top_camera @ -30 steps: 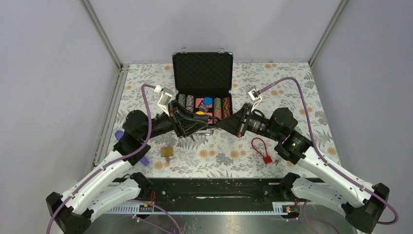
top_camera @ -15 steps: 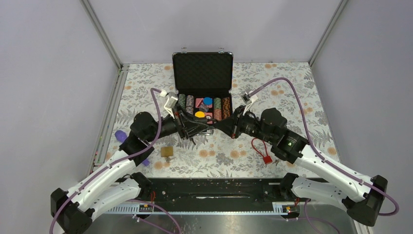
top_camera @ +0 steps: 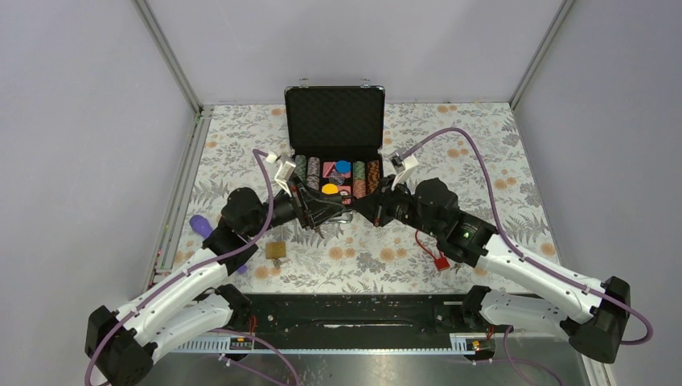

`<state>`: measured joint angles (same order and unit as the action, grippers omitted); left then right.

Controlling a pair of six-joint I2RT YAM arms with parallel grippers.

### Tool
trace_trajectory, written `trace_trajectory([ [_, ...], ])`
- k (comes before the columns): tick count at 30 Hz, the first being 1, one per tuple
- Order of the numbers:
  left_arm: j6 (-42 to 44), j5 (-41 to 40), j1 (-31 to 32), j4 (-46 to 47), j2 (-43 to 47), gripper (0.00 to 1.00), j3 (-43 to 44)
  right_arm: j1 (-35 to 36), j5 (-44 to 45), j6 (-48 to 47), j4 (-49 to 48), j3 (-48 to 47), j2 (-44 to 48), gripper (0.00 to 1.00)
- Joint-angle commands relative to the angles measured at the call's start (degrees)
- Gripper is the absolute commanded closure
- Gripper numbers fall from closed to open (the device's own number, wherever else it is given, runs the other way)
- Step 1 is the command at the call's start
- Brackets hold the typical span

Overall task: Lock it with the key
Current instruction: Lock the lock.

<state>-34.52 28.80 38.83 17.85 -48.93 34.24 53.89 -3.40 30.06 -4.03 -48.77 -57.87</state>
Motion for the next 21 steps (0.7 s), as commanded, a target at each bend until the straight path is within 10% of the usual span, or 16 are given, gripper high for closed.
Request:
trace_trajectory([
  [1, -3.21, 4.61, 4.87, 2.78, -5.05, 1.0, 0.5, 11.41, -22.71, 1.86, -22.51, -6.05, -1.22, 1.0],
  [12, -5.67, -1.08, 2.06, -1.05, 5.0, 1.0, 2.72, 1.41, -2.57, 0.41, 0.58, 2.11, 9.79, 0.99],
  [21, -11.01, -1.11, 1.84, 3.2, 7.03, 1.0, 3.31, -2.21, -3.87, 5.43, -2.58, 5.68, 16.51, 0.32],
])
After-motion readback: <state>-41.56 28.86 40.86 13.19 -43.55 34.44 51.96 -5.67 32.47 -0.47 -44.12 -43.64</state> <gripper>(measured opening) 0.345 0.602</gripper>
